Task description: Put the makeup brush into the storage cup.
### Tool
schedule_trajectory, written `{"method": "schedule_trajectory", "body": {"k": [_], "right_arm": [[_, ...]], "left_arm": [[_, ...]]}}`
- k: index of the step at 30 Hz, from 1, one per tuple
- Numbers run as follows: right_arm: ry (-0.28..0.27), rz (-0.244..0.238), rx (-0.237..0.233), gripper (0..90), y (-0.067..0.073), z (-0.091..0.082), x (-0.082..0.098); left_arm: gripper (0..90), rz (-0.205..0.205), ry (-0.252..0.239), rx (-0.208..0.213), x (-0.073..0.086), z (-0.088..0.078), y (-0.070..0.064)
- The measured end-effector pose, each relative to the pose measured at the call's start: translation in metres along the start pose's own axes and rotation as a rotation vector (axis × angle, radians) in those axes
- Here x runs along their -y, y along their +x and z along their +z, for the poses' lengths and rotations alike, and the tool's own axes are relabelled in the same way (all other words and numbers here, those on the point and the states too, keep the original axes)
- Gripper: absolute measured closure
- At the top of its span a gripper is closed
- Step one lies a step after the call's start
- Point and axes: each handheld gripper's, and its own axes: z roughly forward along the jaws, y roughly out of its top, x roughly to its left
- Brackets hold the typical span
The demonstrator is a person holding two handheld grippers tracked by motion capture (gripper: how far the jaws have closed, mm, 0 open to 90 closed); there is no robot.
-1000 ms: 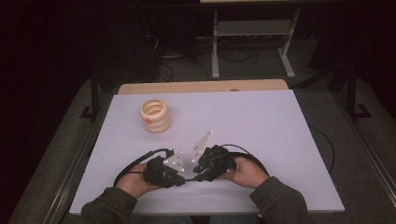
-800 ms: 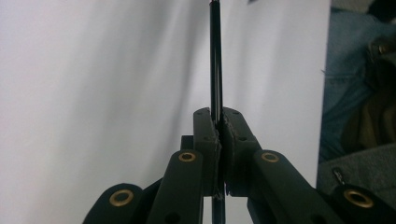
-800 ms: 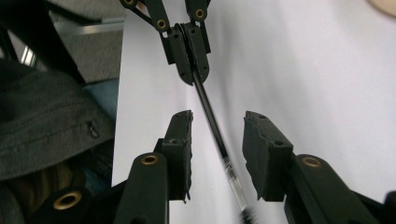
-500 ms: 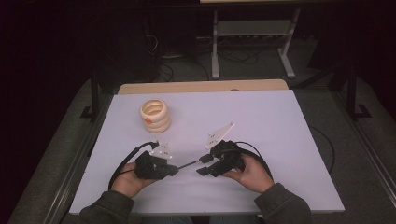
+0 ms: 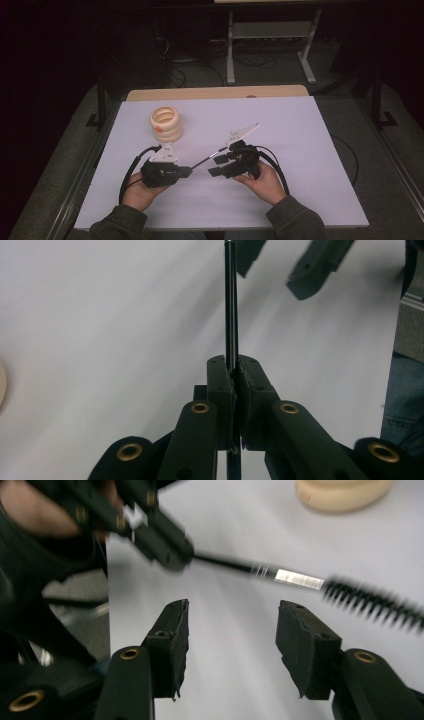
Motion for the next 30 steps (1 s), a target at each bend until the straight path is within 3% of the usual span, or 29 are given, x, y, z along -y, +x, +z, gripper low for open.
{"method": "schedule_trajectory", "body": {"k": [3, 4, 5, 11, 13, 14, 15, 18, 19, 20, 26, 27, 30], "right_arm": [[-0.039, 0.027, -0.028, 48.6, -0.003, -0.001, -0.002], [-0.064, 0.043, -0.057, 55.6, -0.005, 0.0, -0.003], [-0.073, 0.054, -0.085, 60.5, -0.006, 0.001, -0.004], [-0.091, 0.08, -0.156, 74.2, -0.01, 0.002, -0.003], [-0.095, 0.106, -0.195, 79.6, -0.011, 0.002, -0.003], [-0.103, 0.111, -0.239, 83.9, -0.011, 0.002, -0.003], [-0.103, 0.108, -0.243, 84.1, -0.01, 0.003, -0.004], [-0.081, 0.089, -0.236, 84.3, -0.009, 0.003, -0.006], [-0.081, 0.089, -0.236, 84.3, -0.009, 0.003, -0.006], [-0.052, 0.071, -0.208, 84.3, -0.008, 0.001, -0.008], [-0.014, 0.029, -0.151, 84.4, -0.005, -0.001, -0.011], [0.006, 0.009, -0.128, 84.4, -0.004, -0.002, -0.013], [0.028, -0.007, -0.102, 84.4, -0.003, -0.002, -0.015]], "left_arm": [[85.2, 0.017, -0.008, 0.012, 0.0, 0.003, -0.002], [85.1, 0.01, -0.012, 0.02, 0.001, 0.005, -0.003], [85.1, 0.03, 0.003, 0.023, 0.002, 0.007, -0.004], [85.3, 0.064, 0.042, 0.027, 0.003, 0.013, -0.008], [85.2, 0.062, 0.038, 0.03, 0.004, 0.015, -0.008], [84.6, 0.076, 0.051, 0.033, 0.004, 0.017, -0.009], [84.5, 0.076, 0.051, 0.033, 0.004, 0.017, -0.009], [84.1, 0.075, 0.056, 0.033, 0.004, 0.021, -0.011], [79.9, 0.075, 0.056, 0.033, 0.004, 0.021, -0.011], [73.7, 0.055, 0.061, 0.033, 0.005, 0.022, -0.01], [70.5, 0.051, 0.057, 0.03, 0.007, 0.019, -0.008], [69.9, 0.029, 0.036, 0.027, 0.011, 0.018, -0.009], [69.5, 0.022, 0.031, 0.022, 0.014, 0.016, -0.009]]}}
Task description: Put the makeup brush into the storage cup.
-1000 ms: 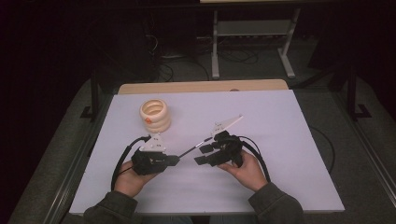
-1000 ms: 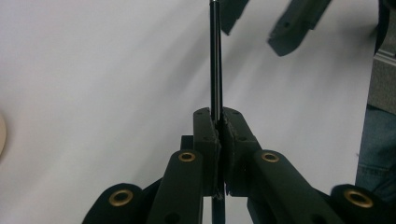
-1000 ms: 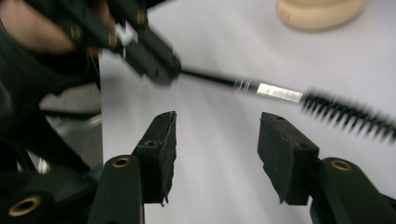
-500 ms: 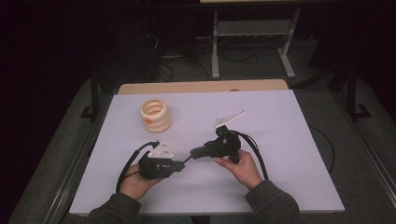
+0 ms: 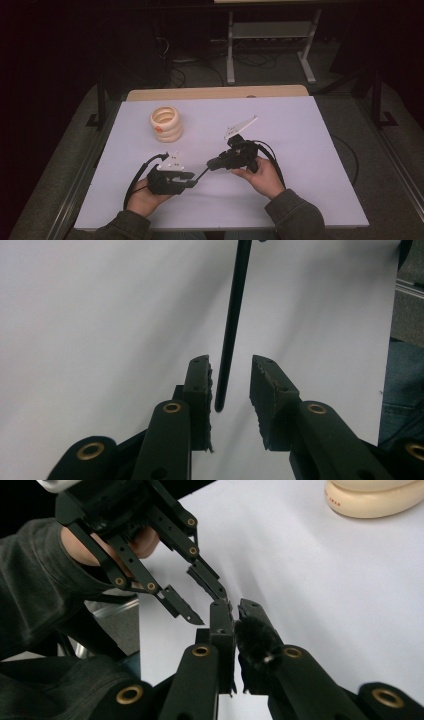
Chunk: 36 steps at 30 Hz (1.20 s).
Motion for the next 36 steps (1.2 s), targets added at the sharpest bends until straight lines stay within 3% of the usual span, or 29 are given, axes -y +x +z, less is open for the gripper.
{"method": "schedule_trajectory", "body": {"k": [7, 17, 28, 36], "right_arm": [[0.029, -0.015, 0.036, 84.4, 0.001, -0.002, -0.007], [0.056, -0.051, 0.089, 84.3, 0.0, -0.005, -0.019], [0.064, -0.084, 0.12, 84.4, -0.002, -0.011, -0.037], [0.072, -0.105, 0.126, 84.3, -0.005, -0.01, -0.051]], "left_arm": [[67.1, -0.003, -0.005, -0.015, 0.008, -0.007, 0.002], [65.4, -0.04, -0.03, -0.033, 0.018, -0.013, 0.0], [63.0, -0.024, -0.025, -0.051, 0.022, -0.018, 0.002], [61.4, -0.045, -0.049, -0.056, 0.024, -0.022, 0.003]]}}
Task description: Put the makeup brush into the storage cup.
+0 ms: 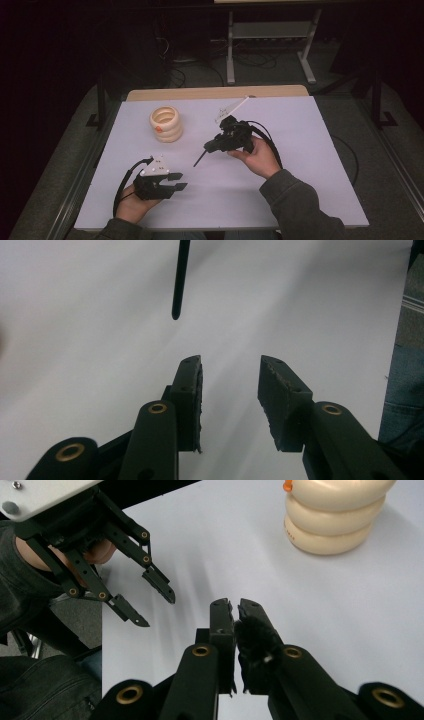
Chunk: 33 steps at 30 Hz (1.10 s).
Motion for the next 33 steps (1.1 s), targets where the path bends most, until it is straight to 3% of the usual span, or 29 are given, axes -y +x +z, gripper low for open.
{"method": "schedule_trajectory", "body": {"k": [6, 8, 16, 33], "right_arm": [[0.008, -0.026, 0.009, 84.3, -0.002, 0.001, -0.012], [0.006, -0.029, 0.01, 84.3, -0.002, 0.001, -0.016], [0.015, -0.054, 0.024, 84.2, -0.006, 0.001, -0.03], [0.019, -0.059, 0.051, 84.1, -0.018, 0.001, -0.061]], "left_arm": [[60.4, 0.006, 0.004, -0.007, 0.001, -0.003, 0.002], [60.0, -0.022, -0.016, -0.006, 0.002, -0.002, 0.001], [59.1, -0.019, -0.014, -0.011, 0.003, -0.005, 0.003], [56.6, -0.022, -0.012, -0.023, 0.005, -0.01, 0.006]]}}
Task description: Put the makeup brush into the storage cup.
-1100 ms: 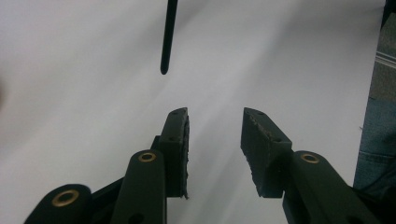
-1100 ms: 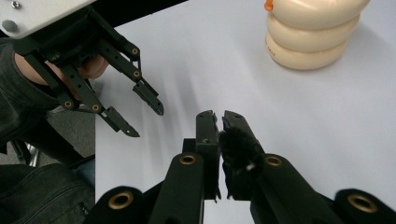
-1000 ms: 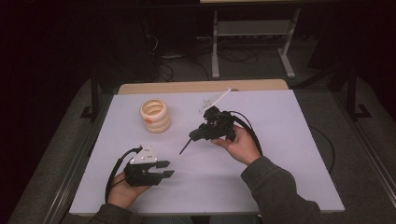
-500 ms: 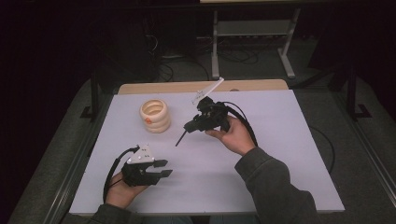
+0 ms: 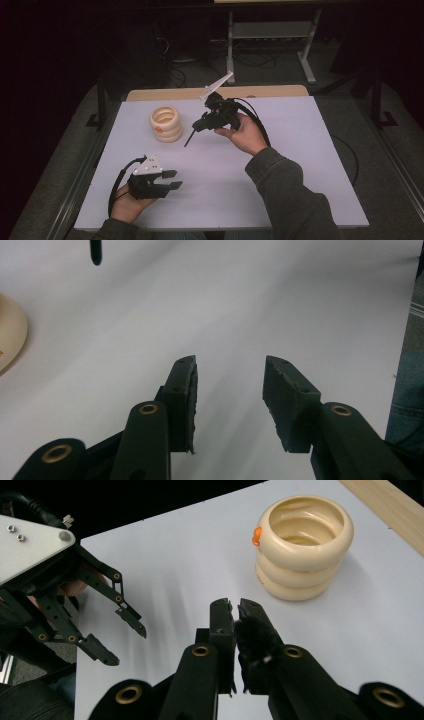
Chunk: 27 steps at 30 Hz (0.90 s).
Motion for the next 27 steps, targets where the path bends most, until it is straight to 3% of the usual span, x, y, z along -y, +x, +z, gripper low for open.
{"method": "schedule_trajectory", "body": {"k": [27], "right_arm": [[-0.013, 0.0, 0.045, 84.2, -0.017, 0.0, -0.048]], "left_arm": [[54.1, -0.005, -0.008, 0.005, 0.0, -0.001, 0.002]]}}
